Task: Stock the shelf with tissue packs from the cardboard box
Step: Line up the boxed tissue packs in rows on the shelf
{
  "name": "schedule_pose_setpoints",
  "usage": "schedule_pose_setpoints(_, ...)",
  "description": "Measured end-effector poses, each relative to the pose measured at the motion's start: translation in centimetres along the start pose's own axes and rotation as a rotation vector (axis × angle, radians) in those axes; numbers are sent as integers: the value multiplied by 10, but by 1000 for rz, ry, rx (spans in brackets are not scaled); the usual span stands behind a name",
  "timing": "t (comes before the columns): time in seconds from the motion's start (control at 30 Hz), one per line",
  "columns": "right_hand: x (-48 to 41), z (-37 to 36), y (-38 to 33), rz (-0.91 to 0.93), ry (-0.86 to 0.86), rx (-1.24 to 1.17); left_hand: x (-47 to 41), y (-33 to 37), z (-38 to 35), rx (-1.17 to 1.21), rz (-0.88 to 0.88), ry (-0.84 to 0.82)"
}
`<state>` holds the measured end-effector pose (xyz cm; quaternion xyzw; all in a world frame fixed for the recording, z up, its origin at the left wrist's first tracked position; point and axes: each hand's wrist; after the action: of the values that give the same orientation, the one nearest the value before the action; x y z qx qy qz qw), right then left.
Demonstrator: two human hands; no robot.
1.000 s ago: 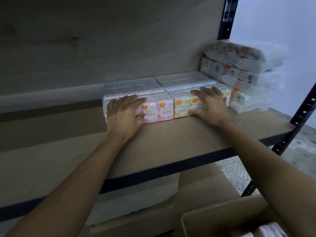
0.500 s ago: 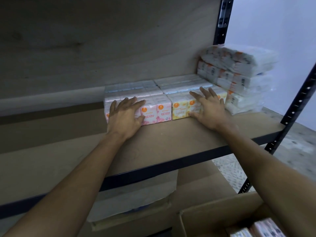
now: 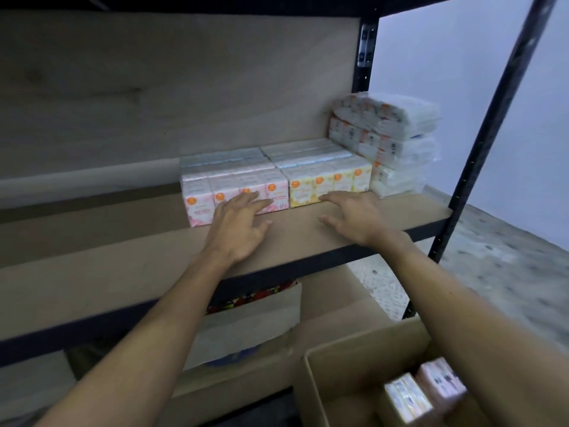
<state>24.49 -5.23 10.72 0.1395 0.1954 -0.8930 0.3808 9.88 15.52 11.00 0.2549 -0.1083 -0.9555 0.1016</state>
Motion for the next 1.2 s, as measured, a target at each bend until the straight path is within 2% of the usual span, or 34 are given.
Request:
schedule_pose_setpoints(0.17, 46, 12, -6, -33, -68, -39, 36, 46, -9, 102, -25, -62)
schedule_pose_setpoints(0.37, 109, 24, 9, -145, -76, -37, 76, 102, -26, 347, -100, -103)
schedule_pose_setpoints(0.53, 169, 28, 31, -199, -47, -22, 110, 141, -65, 430, -131, -249)
schedule_pose_setpoints(0.6, 193, 23, 44, -238, -85, 6, 123, 152, -85, 431, -129, -343)
schedule_pose_setpoints(0.9, 289, -35, 108, -550, -280, -98, 170, 181, -169, 354, -71, -682)
schedule_pose_setpoints(1.2, 319, -97, 162, -696, -331, -217, 175, 198, -247, 462, 133, -834)
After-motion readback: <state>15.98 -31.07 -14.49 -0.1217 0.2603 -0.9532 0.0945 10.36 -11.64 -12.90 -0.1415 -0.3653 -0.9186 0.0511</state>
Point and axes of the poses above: each hand's wrist, its own x-axis away from the middle knuckle, its own z-axis out of the back of the hand, y = z × x, and after that the axes turned 4 degrees about y, right-handed
